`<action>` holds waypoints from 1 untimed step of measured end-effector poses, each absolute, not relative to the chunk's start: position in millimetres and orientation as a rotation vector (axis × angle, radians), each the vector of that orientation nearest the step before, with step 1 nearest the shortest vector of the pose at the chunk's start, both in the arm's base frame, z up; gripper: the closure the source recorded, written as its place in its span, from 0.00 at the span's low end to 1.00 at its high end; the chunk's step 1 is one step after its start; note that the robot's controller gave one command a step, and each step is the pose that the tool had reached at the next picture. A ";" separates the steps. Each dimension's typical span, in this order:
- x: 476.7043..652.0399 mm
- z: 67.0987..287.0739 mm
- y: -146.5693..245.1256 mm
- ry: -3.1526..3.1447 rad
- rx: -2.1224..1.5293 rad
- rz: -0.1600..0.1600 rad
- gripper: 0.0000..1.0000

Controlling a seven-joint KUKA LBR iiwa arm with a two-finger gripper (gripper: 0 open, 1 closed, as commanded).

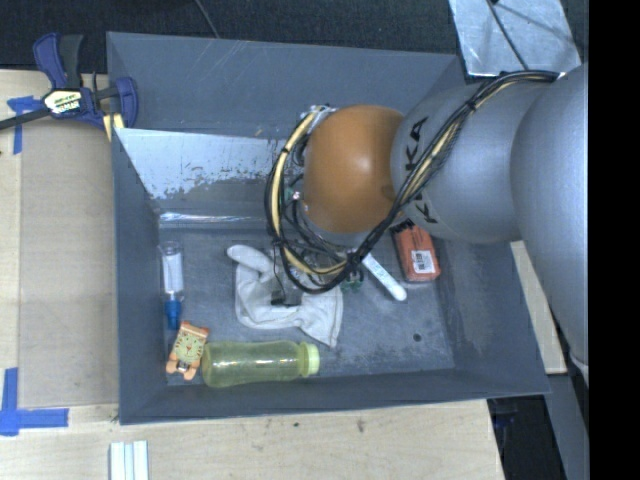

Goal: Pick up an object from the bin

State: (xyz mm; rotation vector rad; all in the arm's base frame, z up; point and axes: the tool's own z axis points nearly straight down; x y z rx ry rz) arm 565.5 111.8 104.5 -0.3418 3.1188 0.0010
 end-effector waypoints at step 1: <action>537.8 247.0 122.3 3.113 -0.398 0.001 1.00</action>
Offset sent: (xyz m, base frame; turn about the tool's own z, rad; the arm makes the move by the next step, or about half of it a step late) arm 0.0000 0.0000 0.0000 0.0000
